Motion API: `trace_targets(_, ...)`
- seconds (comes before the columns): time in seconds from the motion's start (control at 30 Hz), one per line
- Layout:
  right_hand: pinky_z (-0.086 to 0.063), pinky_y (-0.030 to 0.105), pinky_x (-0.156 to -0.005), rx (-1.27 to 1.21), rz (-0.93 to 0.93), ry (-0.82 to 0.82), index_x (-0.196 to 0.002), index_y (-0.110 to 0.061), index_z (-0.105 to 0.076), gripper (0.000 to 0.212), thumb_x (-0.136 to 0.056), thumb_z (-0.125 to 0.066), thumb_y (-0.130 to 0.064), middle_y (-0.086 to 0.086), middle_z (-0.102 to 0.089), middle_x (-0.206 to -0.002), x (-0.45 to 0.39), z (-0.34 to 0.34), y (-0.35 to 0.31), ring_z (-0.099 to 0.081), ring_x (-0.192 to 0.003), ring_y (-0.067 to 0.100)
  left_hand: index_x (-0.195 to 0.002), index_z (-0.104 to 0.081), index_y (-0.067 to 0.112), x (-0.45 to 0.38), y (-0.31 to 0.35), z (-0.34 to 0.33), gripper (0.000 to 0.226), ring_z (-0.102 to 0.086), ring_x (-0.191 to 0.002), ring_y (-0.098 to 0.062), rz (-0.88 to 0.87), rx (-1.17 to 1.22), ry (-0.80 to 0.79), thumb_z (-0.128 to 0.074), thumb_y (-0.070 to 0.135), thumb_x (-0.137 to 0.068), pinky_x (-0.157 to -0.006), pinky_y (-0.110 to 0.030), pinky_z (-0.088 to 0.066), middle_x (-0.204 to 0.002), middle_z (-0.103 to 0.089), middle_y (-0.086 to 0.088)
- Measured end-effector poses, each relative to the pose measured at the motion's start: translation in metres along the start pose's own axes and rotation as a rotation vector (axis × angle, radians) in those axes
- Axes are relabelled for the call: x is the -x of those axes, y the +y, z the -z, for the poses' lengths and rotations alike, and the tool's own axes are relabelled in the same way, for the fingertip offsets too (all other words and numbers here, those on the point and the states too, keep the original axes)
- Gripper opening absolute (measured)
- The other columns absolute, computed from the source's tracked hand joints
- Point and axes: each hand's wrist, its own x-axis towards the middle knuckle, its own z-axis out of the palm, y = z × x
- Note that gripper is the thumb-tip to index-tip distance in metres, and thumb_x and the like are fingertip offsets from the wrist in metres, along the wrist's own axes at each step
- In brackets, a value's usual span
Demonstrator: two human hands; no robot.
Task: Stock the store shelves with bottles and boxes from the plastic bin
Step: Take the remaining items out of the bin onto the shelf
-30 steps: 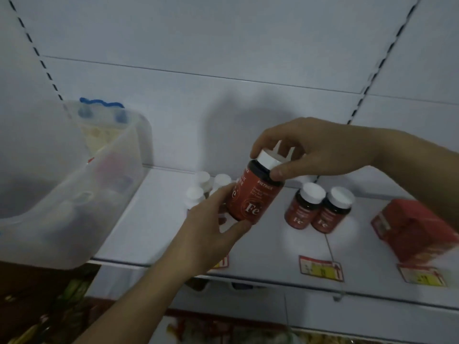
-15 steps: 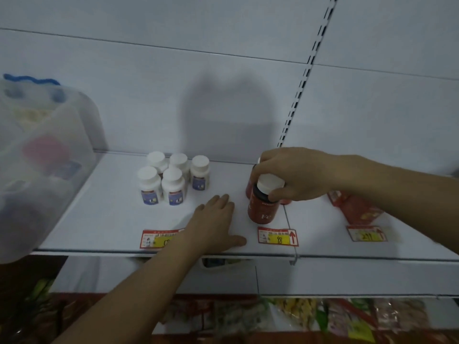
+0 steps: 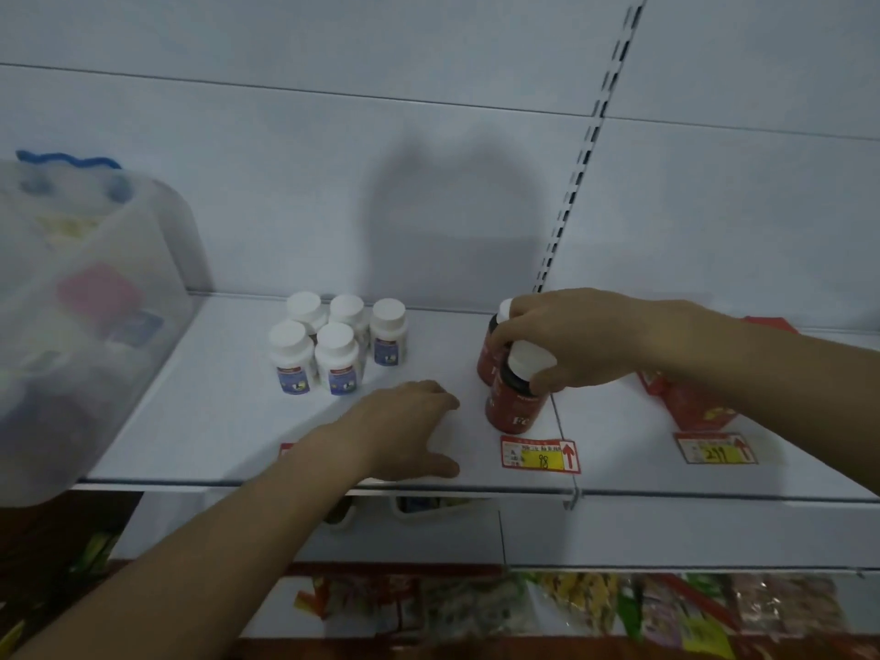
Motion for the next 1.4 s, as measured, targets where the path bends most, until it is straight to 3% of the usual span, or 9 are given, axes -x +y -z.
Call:
trace_targets(0.1,-0.047,0.030,-0.081,0.044,0.014,0.058,-0.138,-0.038,-0.043,0.054,-0.090,-0.064,-0.052,-0.010,-0.051,-0.121,0.000,0.023,-0.007,-0.054,-0.103,0.015,-0.148,-0.041,0.030,0.044,-0.018,0.051,0.063,-0.047,-0.132,-0.012,-0.024,-0.053,0.218,-0.051,0.062,-0.094,-0.108,-0.031,-0.040,-0.147,-0.047,0.010)
trace_targets(0.27,-0.050,0.033,-0.086,0.032,0.079,0.248,-0.133,-0.041,-0.045,0.049,-0.091,-0.051,-0.066,-0.012,-0.057,-0.116,-0.047,0.083,-0.056,-0.051,-0.096,0.010,-0.123,-0.063,0.027,0.150,-0.085,0.136,0.043,-0.063,-0.090,-0.006,0.103,-0.077,0.524,-0.055,0.056,-0.092,-0.074,-0.018,-0.047,-0.103,-0.066,0.014)
trace_targets(0.43,-0.046,0.031,-0.083,-0.229,0.326,0.458,-0.121,-0.038,-0.057,0.038,-0.090,-0.057,-0.060,-0.013,-0.058,-0.107,-0.127,0.145,-0.141,-0.052,-0.090,0.008,-0.119,-0.063,0.029,0.230,-0.161,0.165,0.044,-0.065,-0.087,-0.004,0.432,-0.091,0.437,-0.061,0.058,-0.085,-0.070,-0.016,-0.046,-0.102,-0.066,0.014)
trace_targets(0.67,-0.048,0.024,-0.074,-0.416,0.593,0.541,-0.109,-0.037,-0.065,0.025,-0.089,-0.064,-0.052,-0.019,-0.061,-0.096,-0.228,0.210,-0.268,-0.058,-0.084,-0.003,-0.125,-0.060,0.026,0.283,-0.250,0.148,0.050,-0.063,-0.092,-0.008,0.740,-0.038,0.160,-0.072,0.053,-0.084,-0.090,-0.033,-0.055,-0.107,-0.066,0.011)
trace_targets(0.73,-0.049,0.022,-0.071,-0.365,0.615,0.411,-0.110,-0.035,-0.065,0.029,-0.086,-0.070,-0.050,-0.015,-0.065,-0.100,-0.245,0.217,-0.289,-0.061,-0.086,0.002,-0.125,-0.060,0.025,0.285,-0.261,0.140,0.043,-0.063,-0.098,-0.012,0.761,-0.033,0.102,-0.065,0.050,-0.090,-0.094,-0.034,-0.053,-0.114,-0.067,0.008)
trace_targets(0.87,-0.048,0.018,-0.062,-0.106,0.593,-0.154,-0.127,-0.030,-0.057,0.050,-0.085,-0.073,-0.051,-0.010,-0.064,-0.103,-0.263,0.206,-0.324,-0.064,-0.083,0.008,-0.126,-0.063,0.020,0.289,-0.275,0.124,0.032,-0.060,-0.109,-0.017,0.809,0.064,0.112,-0.047,0.033,-0.102,-0.101,-0.037,-0.048,-0.124,-0.065,0.001)
trace_targets(0.97,-0.043,0.024,-0.074,0.086,0.592,-0.250,-0.136,-0.023,-0.052,0.044,-0.095,-0.062,-0.035,-0.009,-0.051,-0.104,-0.269,0.187,-0.342,-0.052,-0.086,0.012,-0.120,-0.067,0.020,0.290,-0.276,0.118,0.032,-0.061,-0.105,-0.015,0.785,0.147,0.159,-0.044,0.034,-0.102,-0.100,-0.039,-0.049,-0.118,-0.066,0.002)
trace_targets(1.2,-0.051,0.034,-0.091,-0.228,0.636,0.085,-0.123,-0.027,-0.058,0.047,-0.080,-0.077,-0.035,-0.008,-0.058,-0.109,-0.280,0.174,-0.323,-0.055,-0.100,0.014,-0.128,-0.062,0.027,0.296,-0.273,0.116,0.033,-0.061,-0.106,-0.009,0.697,0.201,0.280,-0.051,0.041,-0.100,-0.097,-0.033,-0.050,-0.124,-0.064,0.009)
trace_targets(1.4,-0.059,0.035,-0.074,-0.791,0.565,0.335,-0.111,-0.030,-0.058,0.043,-0.076,-0.072,-0.010,-0.006,-0.062,-0.102,-0.271,0.177,-0.297,-0.062,-0.091,0.017,-0.150,-0.033,0.036,0.299,-0.280,0.111,0.089,-0.058,-0.114,-0.006,0.625,0.332,0.377,-0.072,0.066,-0.076,-0.102,-0.035,-0.050,-0.134,-0.055,0.014)
